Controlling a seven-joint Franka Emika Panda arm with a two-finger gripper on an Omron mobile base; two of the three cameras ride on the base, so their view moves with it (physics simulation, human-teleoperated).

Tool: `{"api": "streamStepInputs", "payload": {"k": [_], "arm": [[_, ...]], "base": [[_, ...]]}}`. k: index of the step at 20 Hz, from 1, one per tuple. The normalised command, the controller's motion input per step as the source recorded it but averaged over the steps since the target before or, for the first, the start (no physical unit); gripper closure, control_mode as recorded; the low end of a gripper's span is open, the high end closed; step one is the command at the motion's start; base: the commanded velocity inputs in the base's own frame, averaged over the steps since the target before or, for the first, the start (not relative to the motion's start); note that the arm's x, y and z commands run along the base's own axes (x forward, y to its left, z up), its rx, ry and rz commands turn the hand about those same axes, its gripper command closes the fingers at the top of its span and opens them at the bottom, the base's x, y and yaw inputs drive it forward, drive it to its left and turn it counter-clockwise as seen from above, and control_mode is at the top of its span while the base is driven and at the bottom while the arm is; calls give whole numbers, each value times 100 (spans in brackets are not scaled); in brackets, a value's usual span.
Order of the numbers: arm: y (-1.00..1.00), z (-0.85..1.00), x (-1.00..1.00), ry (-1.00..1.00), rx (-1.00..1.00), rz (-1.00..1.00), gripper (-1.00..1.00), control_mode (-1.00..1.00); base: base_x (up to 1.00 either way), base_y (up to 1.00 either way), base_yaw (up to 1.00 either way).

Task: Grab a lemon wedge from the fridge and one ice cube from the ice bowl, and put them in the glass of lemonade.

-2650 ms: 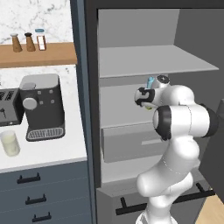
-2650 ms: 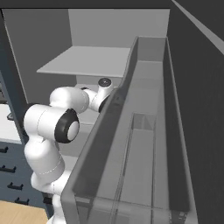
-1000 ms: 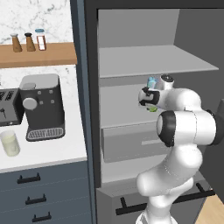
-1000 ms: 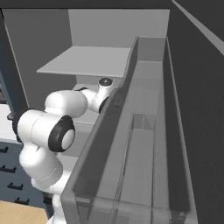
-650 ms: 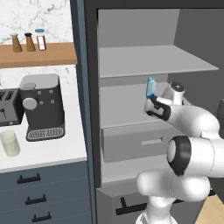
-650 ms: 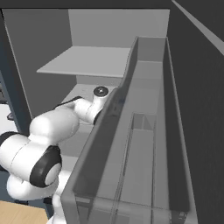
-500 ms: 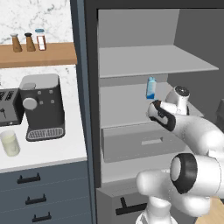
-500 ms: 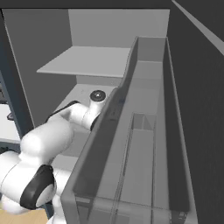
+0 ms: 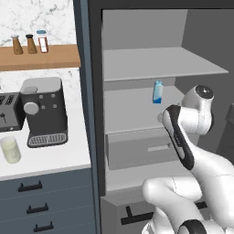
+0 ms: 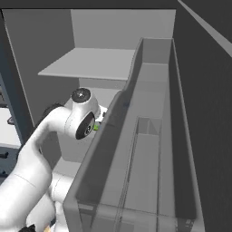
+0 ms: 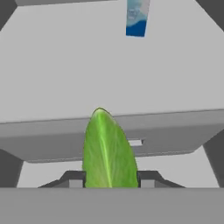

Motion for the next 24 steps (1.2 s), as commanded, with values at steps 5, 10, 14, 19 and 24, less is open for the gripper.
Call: {"api": "streamStepInputs", "payload": {"k": [5, 10, 14, 19, 24], "arm": [[40, 90, -100, 13, 1, 0, 100, -100], [42, 48, -100, 17, 2, 0, 100, -100], [16, 5, -100, 4, 5, 0, 100, -100], [5, 0, -55, 0, 1, 0, 100, -100], [0, 0, 0, 0, 0, 0, 100, -100]], "base": [[0, 0, 0], [0, 0, 0], [0, 0, 0], [0, 0, 0], [0, 0, 0]]}}
